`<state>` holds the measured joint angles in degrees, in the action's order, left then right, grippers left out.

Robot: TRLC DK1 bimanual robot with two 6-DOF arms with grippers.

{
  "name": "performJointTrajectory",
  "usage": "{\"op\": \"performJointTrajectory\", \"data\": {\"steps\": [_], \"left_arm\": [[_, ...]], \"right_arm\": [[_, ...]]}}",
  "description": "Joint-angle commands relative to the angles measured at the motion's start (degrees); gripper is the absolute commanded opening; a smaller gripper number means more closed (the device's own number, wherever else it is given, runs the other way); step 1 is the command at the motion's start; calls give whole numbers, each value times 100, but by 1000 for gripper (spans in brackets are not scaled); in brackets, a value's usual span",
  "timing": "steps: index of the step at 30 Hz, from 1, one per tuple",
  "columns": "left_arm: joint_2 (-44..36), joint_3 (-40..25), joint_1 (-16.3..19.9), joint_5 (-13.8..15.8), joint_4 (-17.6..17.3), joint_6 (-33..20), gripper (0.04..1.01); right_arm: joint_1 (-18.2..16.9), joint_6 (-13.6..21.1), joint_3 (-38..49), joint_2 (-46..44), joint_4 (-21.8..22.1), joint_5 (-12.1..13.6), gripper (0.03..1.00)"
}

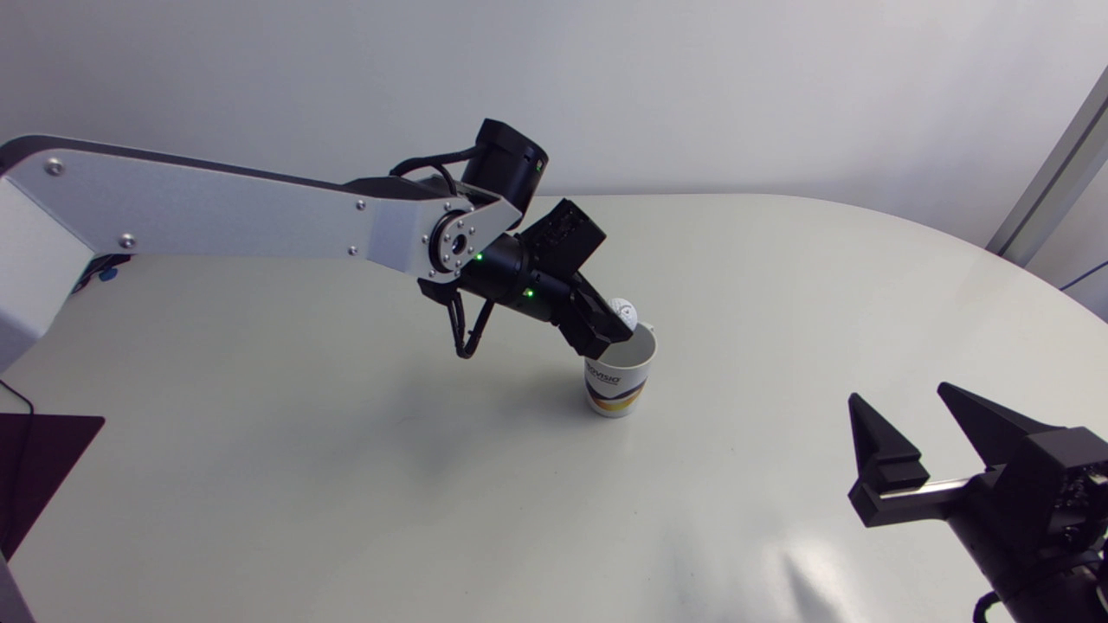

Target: Pick up the white golf ball from the table and place it into the cup.

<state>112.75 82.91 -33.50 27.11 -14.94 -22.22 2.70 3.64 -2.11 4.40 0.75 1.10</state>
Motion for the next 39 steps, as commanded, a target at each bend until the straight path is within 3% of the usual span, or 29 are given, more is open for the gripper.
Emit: {"op": "performJointTrajectory", "data": {"steps": [1, 11, 35, 37, 39], "left_arm": [[265, 278, -52, 84, 53, 165, 410], [564, 480, -140, 22, -106, 165, 410], [775, 586, -175, -233, -106, 86, 416], [766, 577, -175, -277, -106, 51, 521], [766, 550, -192, -312, -106, 33, 716]], "right_arm": [[20, -127, 202, 61, -181, 13, 969], [11, -127, 202, 61, -181, 13, 969], [-6, -118, 202, 61, -190, 13, 969], [-6, -118, 202, 61, -190, 13, 969], [-6, -118, 202, 61, -190, 13, 969]]}}
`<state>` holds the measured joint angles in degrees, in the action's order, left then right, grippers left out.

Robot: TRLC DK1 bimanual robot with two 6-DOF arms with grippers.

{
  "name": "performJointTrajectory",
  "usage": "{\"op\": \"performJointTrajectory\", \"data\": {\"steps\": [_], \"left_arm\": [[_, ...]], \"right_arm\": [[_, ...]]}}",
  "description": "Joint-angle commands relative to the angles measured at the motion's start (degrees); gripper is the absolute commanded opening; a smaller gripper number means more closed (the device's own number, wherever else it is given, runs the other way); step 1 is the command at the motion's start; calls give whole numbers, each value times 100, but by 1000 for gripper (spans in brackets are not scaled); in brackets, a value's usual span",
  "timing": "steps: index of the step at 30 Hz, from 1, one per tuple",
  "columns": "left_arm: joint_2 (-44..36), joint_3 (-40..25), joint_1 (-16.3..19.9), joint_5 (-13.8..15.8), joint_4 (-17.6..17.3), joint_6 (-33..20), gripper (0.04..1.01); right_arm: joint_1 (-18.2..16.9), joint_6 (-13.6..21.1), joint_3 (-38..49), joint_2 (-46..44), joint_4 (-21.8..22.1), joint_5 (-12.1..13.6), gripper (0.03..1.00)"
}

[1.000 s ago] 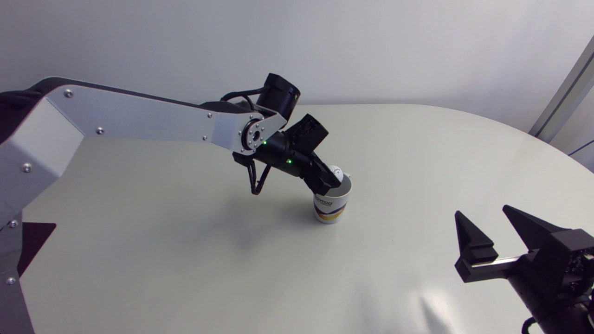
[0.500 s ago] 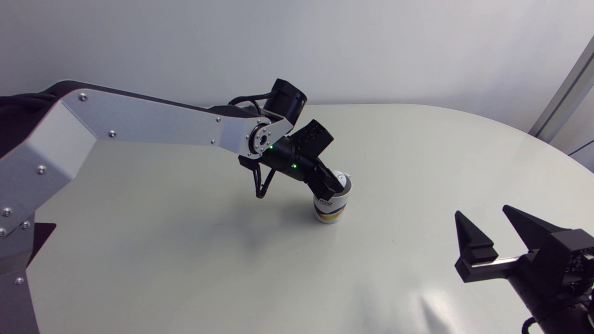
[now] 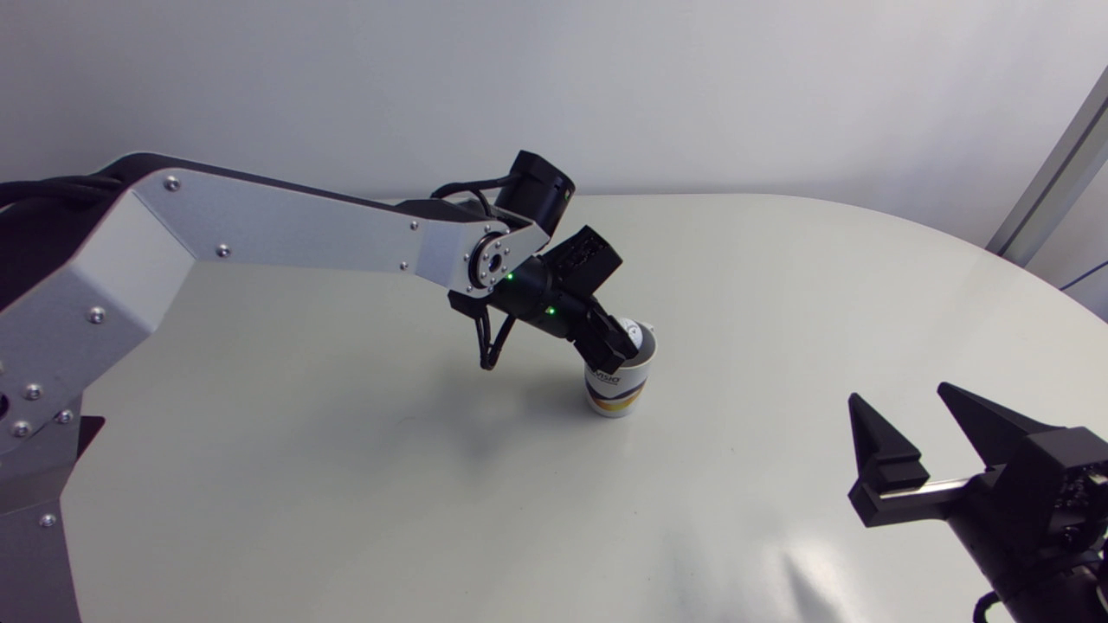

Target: Pick up the white golf ball from the table and place it into the cup.

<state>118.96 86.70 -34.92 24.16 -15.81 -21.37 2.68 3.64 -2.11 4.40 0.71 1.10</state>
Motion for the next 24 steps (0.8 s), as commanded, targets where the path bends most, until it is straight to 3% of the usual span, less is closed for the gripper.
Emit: {"op": "performJointTrajectory", "data": {"steps": [1, 4, 8, 16, 24], "left_arm": [[145, 163, -59, -26, -18, -61, 808], [145, 155, -59, -43, -18, -70, 930], [128, 155, -59, -52, -18, -70, 982], [-145, 76, 38, -105, -80, -61, 990], [-1147, -285, 389, -430, -264, 71, 990]], "right_arm": [[-4, -118, 202, 61, -185, 13, 969], [5, -118, 202, 69, -185, 13, 969], [5, -118, 202, 69, -185, 13, 969], [-4, -118, 202, 69, -185, 13, 969], [22, -118, 202, 69, -185, 13, 969]]}}
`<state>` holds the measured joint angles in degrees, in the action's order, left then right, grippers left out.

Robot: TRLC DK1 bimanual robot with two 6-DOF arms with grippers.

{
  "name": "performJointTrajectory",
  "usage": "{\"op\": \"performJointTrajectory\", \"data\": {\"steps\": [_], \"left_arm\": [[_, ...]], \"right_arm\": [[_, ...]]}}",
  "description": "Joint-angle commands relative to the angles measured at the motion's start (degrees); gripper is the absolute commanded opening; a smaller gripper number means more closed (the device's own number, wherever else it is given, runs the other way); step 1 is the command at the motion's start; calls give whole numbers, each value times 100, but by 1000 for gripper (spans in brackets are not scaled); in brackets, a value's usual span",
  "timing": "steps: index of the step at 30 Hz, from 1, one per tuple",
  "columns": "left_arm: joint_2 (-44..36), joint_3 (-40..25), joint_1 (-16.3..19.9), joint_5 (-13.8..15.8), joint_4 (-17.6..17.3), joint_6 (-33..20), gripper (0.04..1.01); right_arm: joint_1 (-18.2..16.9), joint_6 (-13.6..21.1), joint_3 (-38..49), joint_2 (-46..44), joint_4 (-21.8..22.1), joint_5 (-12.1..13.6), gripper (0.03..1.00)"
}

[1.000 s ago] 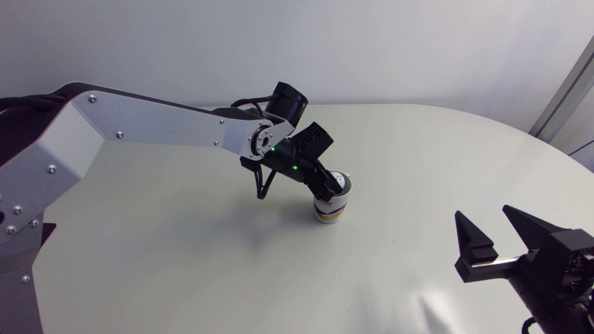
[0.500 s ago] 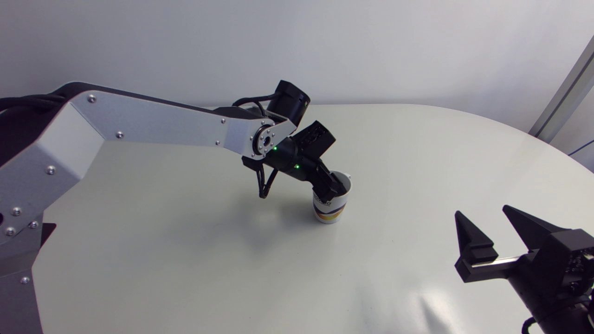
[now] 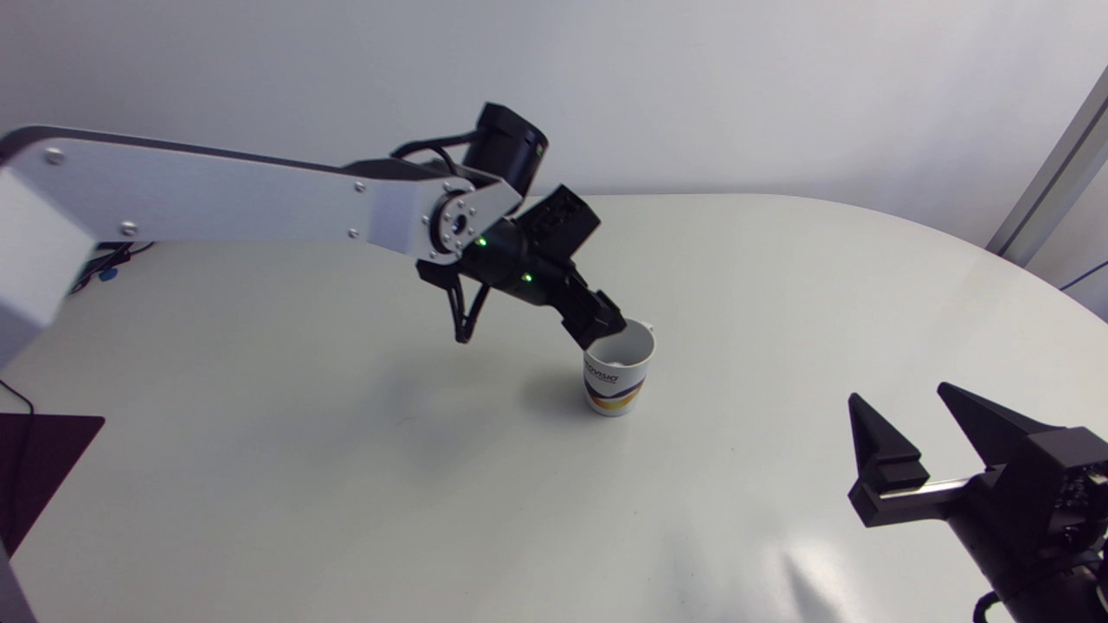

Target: Pick up the white golf ball from the table and place it into the cup.

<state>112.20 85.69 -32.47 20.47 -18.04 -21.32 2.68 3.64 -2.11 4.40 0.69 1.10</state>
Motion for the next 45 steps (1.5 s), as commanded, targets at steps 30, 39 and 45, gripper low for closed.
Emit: {"op": "performJointTrajectory", "data": {"steps": [30, 39, 45], "left_arm": [[-4734, -4834, 2315, -2372, 2077, 1086, 992], [-5657, -5827, 2922, -2381, 2613, 735, 990], [-6000, -6090, 3300, -2372, 2701, 779, 987]], "right_arm": [[49, -118, 202, 78, -183, 13, 969], [57, -127, 202, 96, -183, 13, 969], [66, -118, 202, 105, -183, 13, 969]]}}
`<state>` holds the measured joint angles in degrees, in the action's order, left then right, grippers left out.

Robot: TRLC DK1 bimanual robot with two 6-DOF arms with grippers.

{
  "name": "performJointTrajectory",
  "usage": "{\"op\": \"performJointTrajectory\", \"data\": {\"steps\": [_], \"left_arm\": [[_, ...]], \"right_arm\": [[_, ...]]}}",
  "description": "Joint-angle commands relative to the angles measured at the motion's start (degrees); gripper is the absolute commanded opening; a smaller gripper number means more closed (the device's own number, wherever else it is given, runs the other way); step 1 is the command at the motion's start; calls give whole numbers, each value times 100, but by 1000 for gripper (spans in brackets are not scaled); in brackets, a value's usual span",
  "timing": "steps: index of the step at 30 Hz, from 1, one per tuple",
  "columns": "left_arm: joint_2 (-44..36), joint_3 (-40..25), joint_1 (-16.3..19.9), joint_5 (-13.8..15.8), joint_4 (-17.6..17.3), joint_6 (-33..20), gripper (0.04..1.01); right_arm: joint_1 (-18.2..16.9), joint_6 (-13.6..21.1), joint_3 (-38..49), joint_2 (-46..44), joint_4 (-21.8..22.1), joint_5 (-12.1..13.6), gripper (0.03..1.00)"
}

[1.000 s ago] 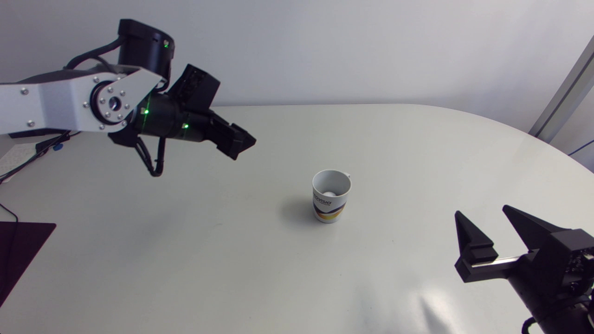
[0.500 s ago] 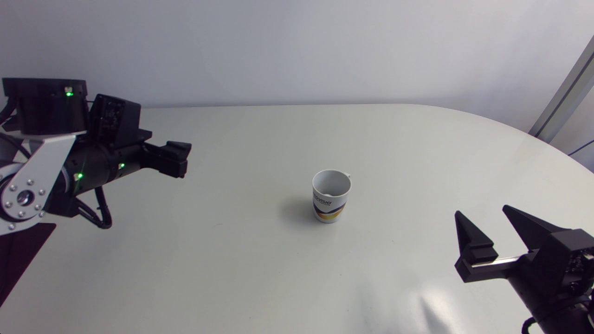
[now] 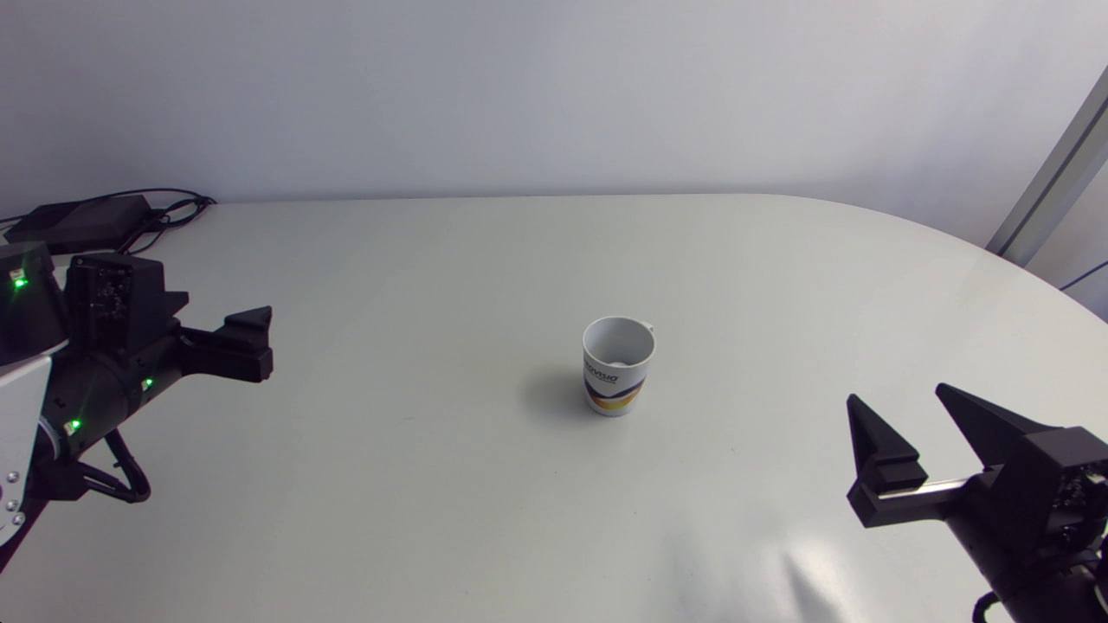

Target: Pick up the white golf ball from the table and place it into the cup.

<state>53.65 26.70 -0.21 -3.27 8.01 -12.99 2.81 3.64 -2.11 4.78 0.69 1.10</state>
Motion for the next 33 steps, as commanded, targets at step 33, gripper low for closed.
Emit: {"op": "performJointTrajectory", "data": {"steps": [33], "left_arm": [[-3255, -2538, -6, 256, 684, -45, 987]], "right_arm": [[62, -118, 202, 76, -183, 13, 969]]}}
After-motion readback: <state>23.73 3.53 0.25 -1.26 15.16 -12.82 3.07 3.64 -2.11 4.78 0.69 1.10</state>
